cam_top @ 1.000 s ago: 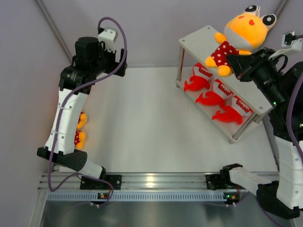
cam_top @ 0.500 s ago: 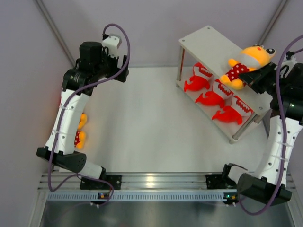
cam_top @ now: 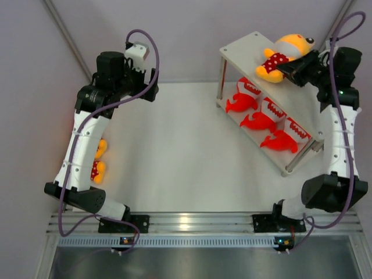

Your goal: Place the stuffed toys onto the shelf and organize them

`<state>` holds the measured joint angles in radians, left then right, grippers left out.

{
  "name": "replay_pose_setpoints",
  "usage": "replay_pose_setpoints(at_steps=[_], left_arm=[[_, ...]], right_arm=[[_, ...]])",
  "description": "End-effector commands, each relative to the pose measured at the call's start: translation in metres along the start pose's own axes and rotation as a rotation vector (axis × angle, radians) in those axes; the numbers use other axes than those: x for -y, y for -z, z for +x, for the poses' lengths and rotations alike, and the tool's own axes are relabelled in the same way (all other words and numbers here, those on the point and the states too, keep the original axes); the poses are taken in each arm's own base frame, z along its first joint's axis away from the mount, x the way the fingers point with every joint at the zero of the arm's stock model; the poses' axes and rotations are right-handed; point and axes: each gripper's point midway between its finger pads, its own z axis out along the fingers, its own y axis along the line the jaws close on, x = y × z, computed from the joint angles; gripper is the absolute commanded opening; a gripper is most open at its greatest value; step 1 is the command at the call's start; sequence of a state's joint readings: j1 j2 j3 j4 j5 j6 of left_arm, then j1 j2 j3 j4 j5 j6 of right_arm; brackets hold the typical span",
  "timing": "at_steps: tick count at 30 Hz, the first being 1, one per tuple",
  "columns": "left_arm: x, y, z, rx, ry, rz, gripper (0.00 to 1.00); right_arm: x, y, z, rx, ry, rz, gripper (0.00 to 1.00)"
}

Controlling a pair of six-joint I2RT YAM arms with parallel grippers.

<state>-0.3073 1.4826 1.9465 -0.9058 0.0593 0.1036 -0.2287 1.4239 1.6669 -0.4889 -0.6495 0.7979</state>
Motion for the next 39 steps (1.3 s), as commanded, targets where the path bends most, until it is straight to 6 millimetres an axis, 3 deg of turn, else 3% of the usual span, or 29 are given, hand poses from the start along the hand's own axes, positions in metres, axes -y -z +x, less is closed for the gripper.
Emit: replay_pose_setpoints(at_steps=[1, 2, 5, 11, 13, 14, 17, 21, 24, 31, 37, 38, 39], left_arm=[[-0.001, 0.010, -0.012, 0.044, 0.000, -0.004, 0.98], [-0.002, 0.010, -0.011, 0.041, -0.001, -0.012, 0.98], [-0.007, 0.011, -0.009, 0.036, -0.015, -0.036, 0.98], [-0.008, 0.013, -0.006, 0.032, -0.017, -0.044, 0.98], [-0.008, 0.012, -0.004, 0.026, -0.017, -0.044, 0.98], [-0.008, 0.011, -0.004, 0.025, -0.017, -0.043, 0.98], [-0.007, 0.009, -0.002, 0.017, -0.017, -0.039, 0.98], [-0.005, 0.007, -0.002, 0.017, -0.011, -0.028, 0.98], [-0.004, 0.007, -0.002, 0.018, -0.008, -0.025, 0.98], [-0.003, 0.008, -0.002, 0.020, -0.008, -0.019, 0.98], [-0.007, 0.004, 0.008, -0.010, -0.039, -0.037, 0.98], [-0.010, 0.002, 0.013, -0.025, -0.073, -0.046, 0.98], [-0.026, 0.001, 0.023, -0.061, -0.090, -0.128, 0.98]], right_arm=[[-0.047, -0.025, -0.034, 0.105, 0.000, -0.116, 0.00], [-0.043, -0.046, -0.028, 0.072, -0.018, -0.112, 0.00], [-0.051, -0.076, -0.029, 0.081, -0.050, -0.131, 0.00], [-0.050, -0.117, -0.019, -0.012, -0.107, -0.139, 0.00], [-0.046, -0.120, -0.014, -0.020, -0.111, -0.128, 0.00], [-0.044, -0.118, -0.015, -0.008, -0.105, -0.116, 0.00], [-0.045, -0.110, -0.019, 0.020, -0.088, -0.108, 0.13], [-0.044, -0.105, -0.017, 0.009, -0.085, -0.098, 0.51], [-0.044, -0.096, -0.016, 0.002, -0.056, -0.082, 0.65], [-0.042, -0.057, -0.019, 0.076, 0.048, 0.018, 0.72], [-0.068, -0.012, -0.025, 0.155, 0.148, 0.007, 0.73], [-0.074, -0.004, -0.027, 0.170, 0.185, 0.001, 0.73], [-0.078, 0.003, -0.027, 0.178, 0.204, 0.001, 0.74]])
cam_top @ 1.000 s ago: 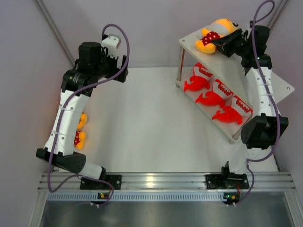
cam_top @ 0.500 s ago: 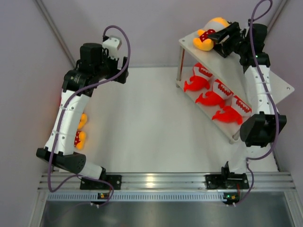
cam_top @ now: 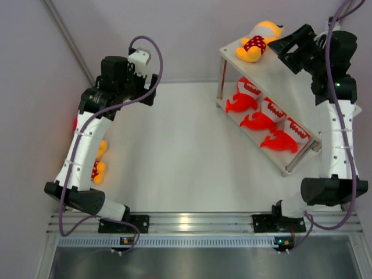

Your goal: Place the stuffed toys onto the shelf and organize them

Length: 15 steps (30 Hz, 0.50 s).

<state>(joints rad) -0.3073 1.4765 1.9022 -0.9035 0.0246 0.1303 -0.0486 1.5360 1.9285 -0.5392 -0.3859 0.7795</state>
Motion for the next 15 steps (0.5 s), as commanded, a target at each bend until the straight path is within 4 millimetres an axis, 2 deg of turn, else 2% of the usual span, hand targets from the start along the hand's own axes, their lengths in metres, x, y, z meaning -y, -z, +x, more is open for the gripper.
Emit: replay_pose_setpoints(at_steps=[1, 2, 3, 4, 5, 6, 7, 8, 9, 10, 11, 12, 13, 14, 15], left_arm=[[-0.026, -0.002, 0.029, -0.081, -0.103, -0.122, 0.98], [-0.033, -0.005, 0.042, -0.118, -0.116, -0.147, 0.98], [-0.048, -0.007, 0.057, -0.161, -0.107, -0.181, 0.98], [-0.056, -0.013, 0.085, -0.230, -0.095, -0.181, 0.98], [-0.090, -0.009, 0.106, -0.277, -0.032, -0.241, 0.98], [-0.111, -0.006, 0.126, -0.325, -0.001, -0.287, 0.98], [-0.136, 0.000, 0.162, -0.437, -0.006, -0.383, 0.98], [-0.163, 0.013, 0.186, -0.505, 0.023, -0.456, 0.98], [-0.166, 0.016, 0.219, -0.590, 0.035, -0.454, 0.98], [-0.164, 0.018, 0.232, -0.600, 0.053, -0.411, 0.98], [-0.174, 0.029, 0.251, -0.625, 0.113, -0.420, 0.98], [-0.172, 0.032, 0.272, -0.655, 0.155, -0.395, 0.97], [-0.181, 0.037, 0.287, -0.665, 0.231, -0.401, 0.96], [-0.178, 0.032, 0.290, -0.664, 0.256, -0.383, 0.95], [-0.191, 0.038, 0.300, -0.669, 0.327, -0.418, 0.93]], right_arm=[[-0.030, 0.049, -0.017, 0.091, 0.152, -0.029, 0.74], [-0.033, 0.057, -0.017, 0.099, 0.174, -0.033, 0.74], [-0.036, 0.065, -0.016, 0.107, 0.198, -0.037, 0.74], [-0.038, 0.079, -0.012, 0.119, 0.237, -0.038, 0.75], [-0.039, 0.086, -0.010, 0.125, 0.257, -0.041, 0.75], [-0.038, 0.092, -0.007, 0.128, 0.271, -0.039, 0.75], [-0.037, 0.102, 0.001, 0.128, 0.297, -0.040, 0.76], [-0.035, 0.107, 0.004, 0.126, 0.307, -0.038, 0.76], [-0.040, 0.120, 0.007, 0.141, 0.324, -0.051, 0.76], [-0.032, 0.118, 0.015, 0.122, 0.334, -0.038, 0.76], [-0.031, 0.122, 0.018, 0.121, 0.342, -0.039, 0.76], [-0.028, 0.124, 0.022, 0.117, 0.348, -0.034, 0.75], [-0.025, 0.128, 0.025, 0.121, 0.355, -0.028, 0.76], [-0.023, 0.129, 0.027, 0.123, 0.359, -0.024, 0.76], [-0.023, 0.131, 0.028, 0.124, 0.362, -0.024, 0.75]])
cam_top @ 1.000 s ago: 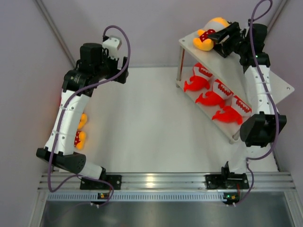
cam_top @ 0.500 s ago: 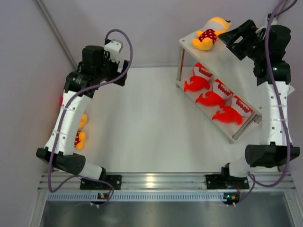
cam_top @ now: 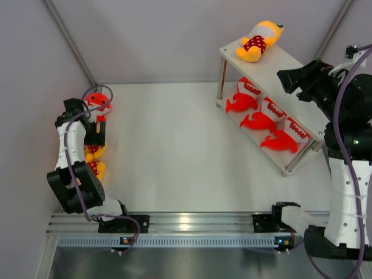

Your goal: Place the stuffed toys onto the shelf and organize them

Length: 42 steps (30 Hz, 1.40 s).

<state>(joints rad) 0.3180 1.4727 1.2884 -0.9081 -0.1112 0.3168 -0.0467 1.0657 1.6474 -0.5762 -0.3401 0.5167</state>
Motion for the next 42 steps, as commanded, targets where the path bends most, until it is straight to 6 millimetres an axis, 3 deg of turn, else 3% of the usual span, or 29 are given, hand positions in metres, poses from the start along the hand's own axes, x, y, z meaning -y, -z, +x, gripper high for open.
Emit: replay_pose_setpoints(at_steps=[1, 6, 10, 16, 17, 18, 20, 21, 22, 25, 26, 27, 28, 30, 32, 34, 36, 37, 38, 39, 41, 42], left_arm=[[-0.018, -0.010, -0.007, 0.039, 0.142, 0.042, 0.91], [-0.021, -0.027, -0.040, 0.136, 0.247, 0.049, 0.90], [-0.009, -0.067, -0.029, 0.029, 0.247, 0.087, 0.89], [-0.012, -0.114, -0.026, -0.045, 0.248, 0.040, 0.86], [-0.012, -0.116, -0.025, -0.052, 0.248, 0.043, 0.82], [-0.007, -0.119, -0.021, -0.064, 0.246, 0.058, 0.65], [0.005, -0.116, -0.022, -0.049, 0.241, 0.120, 0.42], [0.008, -0.112, -0.023, -0.037, 0.239, 0.134, 0.25], [0.017, -0.100, -0.029, 0.002, 0.233, 0.187, 0.00], [0.028, -0.058, -0.049, 0.131, 0.174, 0.233, 0.00], [0.043, -0.043, -0.060, 0.182, 0.126, 0.273, 0.00], [0.049, -0.013, -0.073, 0.270, 0.079, 0.286, 0.00], [0.056, 0.003, -0.080, 0.318, 0.051, 0.298, 0.00], [0.086, 0.053, -0.102, 0.453, -0.027, 0.358, 0.00], [0.122, 0.099, -0.120, 0.562, -0.101, 0.447, 0.00], [0.157, 0.147, -0.128, 0.640, -0.109, 0.625, 0.00], [0.186, 0.196, -0.137, 0.670, -0.071, 0.837, 0.00], [0.191, 0.210, -0.139, 0.676, -0.057, 0.885, 0.00], [0.193, 0.218, -0.141, 0.672, -0.039, 0.919, 0.00], [0.195, 0.230, -0.143, 0.671, -0.014, 0.959, 0.00], [0.212, 0.246, -0.139, 0.665, -0.042, 1.019, 0.00], [0.215, 0.252, -0.137, 0.666, -0.044, 1.035, 0.00]], right_arm=[[0.010, -0.001, 0.014, -0.027, 0.052, 0.020, 0.75], [0.014, -0.001, 0.021, -0.055, 0.056, 0.034, 0.75], [0.015, 0.007, 0.016, -0.027, 0.071, 0.059, 0.76], [0.011, 0.004, 0.010, -0.017, 0.064, 0.051, 0.76], [0.011, 0.004, 0.010, -0.019, 0.062, 0.050, 0.75], [0.010, 0.005, 0.009, -0.017, 0.060, 0.051, 0.75], [0.009, 0.008, 0.008, -0.012, 0.066, 0.052, 0.76], [0.008, 0.009, 0.007, -0.007, 0.069, 0.052, 0.76], [0.008, 0.012, 0.005, 0.000, 0.070, 0.054, 0.76], [0.003, 0.015, 0.008, -0.005, 0.068, 0.038, 0.75], [0.002, 0.015, 0.010, -0.012, 0.061, 0.029, 0.74], [0.002, 0.015, 0.016, -0.023, 0.050, 0.023, 0.73], [-0.001, 0.014, 0.021, -0.038, 0.044, 0.005, 0.73], [-0.011, 0.012, 0.033, -0.058, 0.041, -0.038, 0.71], [-0.013, 0.004, 0.058, -0.110, 0.023, -0.057, 0.70], [-0.028, -0.008, 0.083, -0.148, 0.009, -0.105, 0.69], [-0.047, -0.026, 0.109, -0.202, 0.022, -0.158, 0.69], [-0.085, -0.027, 0.125, -0.235, 0.037, -0.270, 0.71], [-0.103, -0.031, 0.136, -0.261, 0.044, -0.322, 0.72], [-0.134, -0.038, 0.155, -0.314, 0.060, -0.400, 0.72], [-0.167, -0.048, 0.165, -0.315, 0.065, -0.489, 0.73], [-0.187, -0.056, 0.179, -0.343, 0.061, -0.526, 0.74]])
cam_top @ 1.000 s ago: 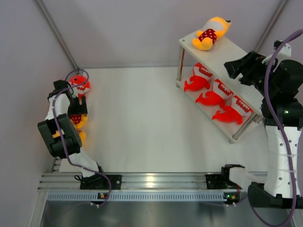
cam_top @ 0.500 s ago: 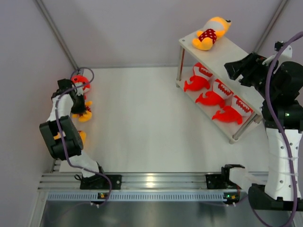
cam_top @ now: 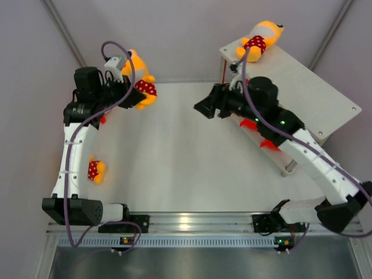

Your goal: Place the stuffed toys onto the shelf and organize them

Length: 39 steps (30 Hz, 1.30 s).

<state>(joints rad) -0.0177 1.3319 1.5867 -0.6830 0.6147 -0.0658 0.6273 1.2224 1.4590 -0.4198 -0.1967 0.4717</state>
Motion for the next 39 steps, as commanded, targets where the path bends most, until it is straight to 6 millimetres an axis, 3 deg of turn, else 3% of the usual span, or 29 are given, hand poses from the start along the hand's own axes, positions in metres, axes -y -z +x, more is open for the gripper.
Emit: replay_pose_setpoints(at_steps=[1, 6, 9, 16, 19, 20, 22, 25, 27, 30, 31, 32, 33, 39], left_arm=[[0.046, 0.000, -0.007, -0.007, 0.087, 0.177, 0.00], [0.058, 0.005, -0.008, -0.006, 0.101, 0.216, 0.00], [0.065, 0.008, -0.010, -0.003, 0.092, 0.244, 0.00], [0.075, 0.010, -0.007, -0.019, 0.099, 0.304, 0.00], [0.080, 0.013, -0.010, -0.015, 0.089, 0.324, 0.00], [0.081, 0.013, -0.010, -0.015, 0.089, 0.332, 0.00], [0.085, 0.015, -0.011, -0.017, 0.095, 0.350, 0.00], [0.085, 0.016, -0.012, -0.012, 0.089, 0.345, 0.00], [0.083, 0.016, -0.012, -0.008, 0.079, 0.334, 0.00], [0.082, 0.015, -0.013, -0.007, 0.071, 0.331, 0.54], [0.082, 0.015, -0.012, -0.010, 0.066, 0.331, 0.83], [0.081, 0.016, -0.016, -0.002, 0.042, 0.322, 0.93], [0.078, 0.015, -0.017, 0.002, 0.031, 0.308, 0.98], [0.043, 0.019, -0.026, 0.020, -0.046, 0.076, 0.98]], right_arm=[[-0.058, -0.040, -0.016, 0.062, 0.055, -0.167, 0.74], [-0.087, -0.097, 0.003, 0.008, 0.095, -0.223, 0.77], [-0.093, -0.121, 0.016, -0.034, 0.103, -0.236, 0.77], [-0.096, -0.129, 0.017, -0.002, 0.149, -0.277, 0.71], [-0.094, -0.133, 0.017, -0.009, 0.166, -0.264, 0.52], [-0.093, -0.134, 0.017, -0.008, 0.167, -0.263, 0.36], [-0.097, -0.135, 0.016, -0.008, 0.161, -0.275, 0.26], [-0.097, -0.138, 0.018, -0.016, 0.154, -0.275, 0.00], [-0.095, -0.135, 0.017, -0.011, 0.137, -0.271, 0.00], [-0.089, -0.126, 0.011, 0.007, 0.093, -0.266, 0.00], [-0.086, -0.123, 0.007, 0.020, 0.078, -0.262, 0.00], [-0.083, -0.119, 0.004, 0.028, 0.067, -0.256, 0.00], [-0.076, -0.110, -0.007, 0.060, 0.057, -0.246, 0.00], [-0.049, -0.068, -0.048, 0.158, 0.046, -0.193, 0.00]])
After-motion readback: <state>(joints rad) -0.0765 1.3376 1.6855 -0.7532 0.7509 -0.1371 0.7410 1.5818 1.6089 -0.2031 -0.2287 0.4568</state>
